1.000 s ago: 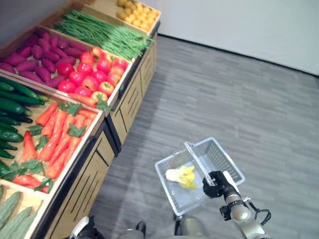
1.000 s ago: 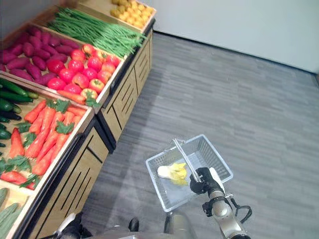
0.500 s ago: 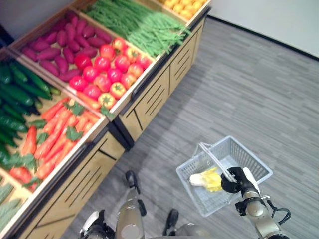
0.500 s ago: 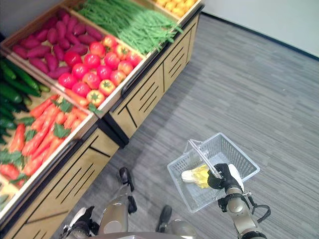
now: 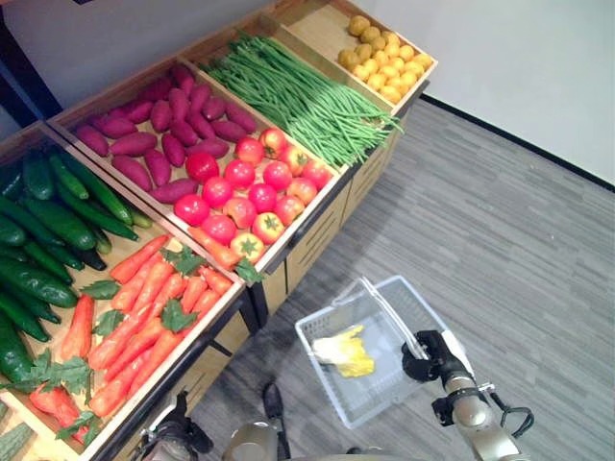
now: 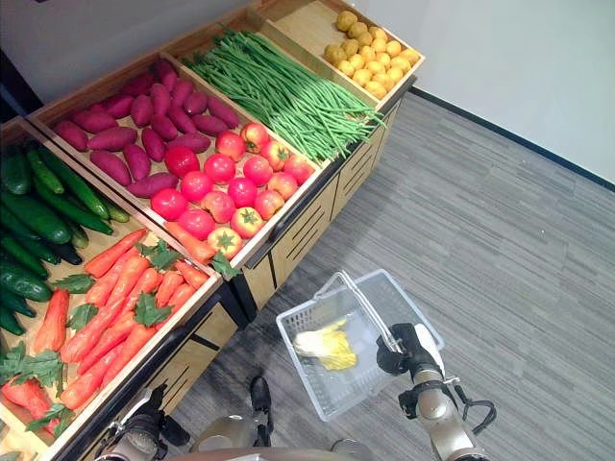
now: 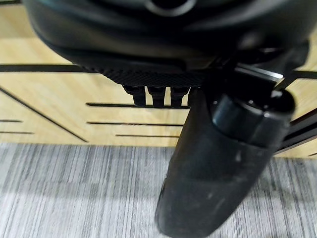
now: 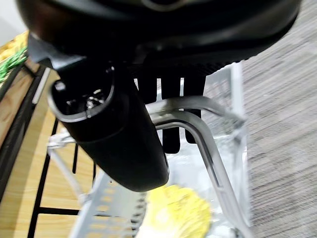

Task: Get the vegetables into the basket

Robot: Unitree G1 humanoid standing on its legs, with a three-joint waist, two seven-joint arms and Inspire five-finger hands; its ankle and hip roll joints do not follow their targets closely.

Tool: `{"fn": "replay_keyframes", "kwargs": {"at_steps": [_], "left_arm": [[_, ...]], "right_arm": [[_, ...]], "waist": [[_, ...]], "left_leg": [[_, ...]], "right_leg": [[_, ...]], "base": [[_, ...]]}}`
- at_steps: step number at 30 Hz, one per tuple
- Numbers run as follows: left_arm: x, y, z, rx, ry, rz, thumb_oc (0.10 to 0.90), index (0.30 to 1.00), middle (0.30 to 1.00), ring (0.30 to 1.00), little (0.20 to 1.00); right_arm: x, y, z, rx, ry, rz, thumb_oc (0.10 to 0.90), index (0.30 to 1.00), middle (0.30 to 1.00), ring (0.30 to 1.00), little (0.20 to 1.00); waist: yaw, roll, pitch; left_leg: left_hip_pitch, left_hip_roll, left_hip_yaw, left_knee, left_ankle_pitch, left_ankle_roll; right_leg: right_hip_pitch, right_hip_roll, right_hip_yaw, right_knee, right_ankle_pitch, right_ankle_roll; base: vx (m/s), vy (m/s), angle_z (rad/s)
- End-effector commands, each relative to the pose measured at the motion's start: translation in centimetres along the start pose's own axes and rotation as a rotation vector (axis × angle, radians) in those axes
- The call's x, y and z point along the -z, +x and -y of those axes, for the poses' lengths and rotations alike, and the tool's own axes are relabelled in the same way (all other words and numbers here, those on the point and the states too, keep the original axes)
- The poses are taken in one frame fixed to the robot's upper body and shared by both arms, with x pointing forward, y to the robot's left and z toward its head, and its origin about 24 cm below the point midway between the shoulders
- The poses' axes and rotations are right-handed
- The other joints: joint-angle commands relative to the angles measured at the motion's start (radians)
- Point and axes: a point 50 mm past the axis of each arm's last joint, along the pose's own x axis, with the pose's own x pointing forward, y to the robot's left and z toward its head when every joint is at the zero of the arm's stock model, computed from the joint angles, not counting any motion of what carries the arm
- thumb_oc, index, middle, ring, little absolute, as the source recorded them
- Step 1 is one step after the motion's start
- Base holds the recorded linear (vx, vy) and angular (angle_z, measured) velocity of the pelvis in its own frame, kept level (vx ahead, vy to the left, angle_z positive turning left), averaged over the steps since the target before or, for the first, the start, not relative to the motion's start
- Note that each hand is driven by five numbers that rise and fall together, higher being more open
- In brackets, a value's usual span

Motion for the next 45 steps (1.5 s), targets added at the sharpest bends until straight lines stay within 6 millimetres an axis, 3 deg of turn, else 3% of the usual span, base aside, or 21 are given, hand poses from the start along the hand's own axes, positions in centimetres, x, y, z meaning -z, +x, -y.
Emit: {"fn": "replay_keyframes", "kwargs": {"at_steps": [1, 4, 5, 6, 10, 14, 19, 21, 23, 27, 28, 31, 34, 37, 38, 40, 43, 45], "left_arm": [[1.1, 0.2, -1.3, -0.052, 0.017, -0.03, 0.9, 1.0, 1.0, 1.0, 1.0], [1.0, 0.2, -1.2, -0.053, 0.008, -0.026, 0.9, 1.0, 1.0, 1.0, 1.0], [0.8, 0.2, -1.2, -0.052, 0.004, -0.022, 0.9, 1.0, 1.0, 1.0, 1.0], [0.7, 0.2, -1.2, -0.052, 0.004, -0.022, 0.9, 1.0, 1.0, 1.0, 1.0], [0.4, 0.3, -1.4, -0.056, 0.017, -0.014, 0.9, 1.0, 1.0, 1.0, 1.0], [1.0, 0.2, -1.0, -0.045, 0.002, -0.033, 0.9, 1.0, 1.0, 1.0, 1.0], [1.2, 0.1, -0.9, -0.047, 0.002, -0.04, 0.9, 1.0, 1.0, 1.0, 1.0], [0.8, 0.2, -0.9, -0.051, 0.007, -0.03, 0.9, 1.0, 1.0, 1.0, 1.0], [0.5, 0.2, -0.8, -0.044, 0.001, -0.022, 0.9, 1.0, 1.0, 1.0, 1.0], [-0.7, 0.2, -0.1, -0.025, 0.012, 0.015, 0.9, 1.0, 1.0, 1.0, 1.0], [-0.7, 0.1, -0.1, -0.025, 0.012, 0.015, 0.9, 1.0, 1.0, 1.0, 1.0], [-0.6, 0.0, 0.5, -0.004, 0.016, 0.013, 0.9, 1.0, 1.0, 1.0, 1.0], [0.1, -0.3, 1.1, 0.021, 0.03, 0.0, 0.9, 1.0, 1.0, 1.0, 1.0], [0.4, -0.3, 1.2, 0.027, 0.031, -0.01, 0.9, 1.0, 1.0, 1.0, 1.0], [0.8, -0.4, 1.4, 0.036, 0.027, -0.027, 0.9, 1.0, 1.0, 1.0, 1.0], [1.5, -0.4, 0.9, 0.008, -0.055, -0.079, 0.9, 1.0, 1.0, 1.0, 1.0], [1.5, -0.2, 0.4, -0.024, -0.146, -0.111, 0.9, 1.0, 1.0, 1.0, 1.0], [2.0, 0.0, -0.5, -0.085, -0.294, -0.167, 0.9, 1.0, 1.0, 1.0, 1.0]], "right_arm": [[-4.8, 1.2, 4.1, 0.162, 0.002, 0.234, 0.4, 0.3, 0.3, 0.3, 0.3], [-4.7, 1.1, 4.0, 0.152, -0.01, 0.238, 0.4, 0.3, 0.3, 0.3, 0.3], [-4.5, 1.0, 3.9, 0.149, -0.005, 0.233, 0.4, 0.3, 0.3, 0.3, 0.3], [-4.6, 1.0, 3.9, 0.149, -0.005, 0.233, 0.4, 0.3, 0.3, 0.3, 0.3], [-4.5, 1.0, 4.0, 0.154, 0.001, 0.229, 0.4, 0.3, 0.3, 0.3, 0.3], [-4.2, 1.0, 3.9, 0.142, -0.001, 0.222, 0.4, 0.3, 0.3, 0.3, 0.3], [-4.6, 1.3, 5.3, 0.169, -0.018, 0.245, 0.4, 0.3, 0.3, 0.3, 0.3], [-4.4, 1.3, 5.4, 0.17, -0.027, 0.241, 0.4, 0.3, 0.3, 0.3, 0.3], [-3.9, 1.3, 5.7, 0.173, -0.041, 0.22, 0.4, 0.3, 0.3, 0.3, 0.3], [-2.2, 1.3, 6.0, 0.165, -0.092, 0.142, 0.4, 0.3, 0.3, 0.3, 0.3], [-2.2, 1.3, 6.0, 0.165, -0.092, 0.143, 0.4, 0.3, 0.3, 0.3, 0.3], [-0.8, 1.2, 5.6, 0.155, -0.092, 0.079, 0.4, 0.3, 0.3, 0.3, 0.3], [0.6, 1.0, 4.6, 0.127, -0.083, 0.011, 0.4, 0.3, 0.3, 0.3, 0.3], [1.6, 0.9, 3.9, 0.11, -0.084, -0.039, 0.4, 0.3, 0.3, 0.3, 0.3], [2.7, 0.8, 3.2, 0.086, -0.092, -0.099, 0.4, 0.3, 0.3, 0.3, 0.3], [5.3, 0.2, 1.4, 0.053, -0.073, -0.24, 0.4, 0.3, 0.3, 0.3, 0.3], [6.8, -0.4, 0.4, 0.031, -0.053, -0.327, 0.4, 0.3, 0.3, 0.3, 0.3], [7.6, -0.9, -0.7, 0.006, -0.044, -0.38, 0.4, 0.3, 0.3, 0.3, 0.3]], "waist": [[-0.016, 0.017, -0.002], [-0.035, 0.036, 0.004], [-0.048, 0.04, 0.012], [-0.048, 0.041, 0.011], [-0.072, 0.026, 0.017], [-0.066, 0.01, 0.0], [-0.049, 0.027, -0.005], [-0.048, 0.029, -0.002], [-0.052, 0.031, 0.002], [-0.09, 0.031, 0.004], [-0.091, 0.032, 0.004], [-0.101, 0.045, -0.019], [-0.096, 0.06, -0.04], [-0.088, 0.061, -0.039], [-0.08, 0.055, -0.04], [-0.072, 0.046, -0.022], [-0.079, 0.044, -0.03], [-0.068, 0.035, -0.042]], "left_leg": [[0.047, 0.058, -0.051, 0.019, -0.057, -0.082], [0.062, 0.065, -0.094, 0.006, -0.053, -0.095], [0.074, 0.073, -0.13, 0.007, -0.058, -0.11], [0.072, 0.074, -0.13, 0.006, -0.055, -0.11], [0.093, 0.093, -0.205, 0.01, -0.073, -0.141], [0.091, 0.112, -0.245, 0.016, -0.057, -0.158], [0.057, 0.174, -0.308, 0.011, -0.002, -0.203], [0.045, 0.18, -0.317, 0.01, 0.011, -0.211], [0.029, 0.186, -0.307, 0.02, 0.021, -0.218], [0.041, 0.222, -0.103, 0.13, -0.012, -0.22], [0.04, 0.223, -0.104, 0.132, -0.014, -0.221], [0.065, 0.218, -0.086, 0.122, -0.033, -0.226], [0.093, 0.197, -0.106, 0.031, -0.022, -0.223], [0.103, 0.176, -0.118, 0.0, -0.03, -0.21], [0.106, 0.143, -0.131, 0.0, -0.055, -0.19], [0.102, 0.09, -0.189, 0.0, -0.07, -0.153], [0.085, 0.077, -0.227, 0.0, -0.065, -0.149], [0.078, 0.08, -0.231, 0.0, -0.064, -0.154]], "right_leg": [[-0.071, 0.046, 0.106, -0.042, 0.196, 0.045], [-0.107, 0.063, 0.157, -0.099, 0.147, 0.018], [-0.124, 0.059, 0.209, -0.183, 0.131, 0.018], [-0.125, 0.061, 0.208, -0.187, 0.135, 0.017], [-0.144, 0.048, 0.316, -0.34, 0.185, 0.041], [-0.095, 0.066, 0.271, -0.372, 0.169, 0.031], [-0.049, 0.137, 0.208, -0.405, 0.133, -0.02], [-0.047, 0.142, 0.193, -0.408, 0.131, -0.025], [-0.04, 0.141, 0.164, -0.417, 0.131, -0.03], [-0.043, 0.108, 0.095, -0.42, 0.138, -0.041], [-0.042, 0.109, 0.094, -0.421, 0.138, -0.041], [-0.043, 0.099, 0.063, -0.427, 0.143, -0.033], [-0.034, 0.085, 0.048, -0.422, 0.151, -0.018], [-0.033, 0.059, 0.037, -0.405, 0.159, -0.003], [-0.035, 0.027, 0.036, -0.392, 0.175, 0.014], [-0.053, -0.011, 0.105, -0.288, 0.176, 0.04], [-0.063, 0.008, 0.215, -0.304, 0.196, 0.042], [-0.045, 0.002, 0.199, -0.34, 0.196, 0.038]], "base": [[0.04, 0.035, 0.41], [0.1, -0.064, 0.49], [0.12, -0.149, 0.69], [0.12, -0.17, 0.86], [0.12, -0.214, 0.55], [0.1, -0.269, 1.03], [0.08, -0.295, 0.26], [0.01, -0.189, 0.35], [0.0, -0.137, 0.51], [-0.06, -0.035, 0.6], [-0.05, -0.009, 0.55], [0.02, 0.062, 0.59], [0.06, 0.198, 0.58], [-0.02, 0.24, 0.25], [-0.08, 0.538, 0.27], [-0.08, 0.445, 0.29], [-0.04, 0.075, 0.67], [-0.01, -0.017, 0.78]]}}
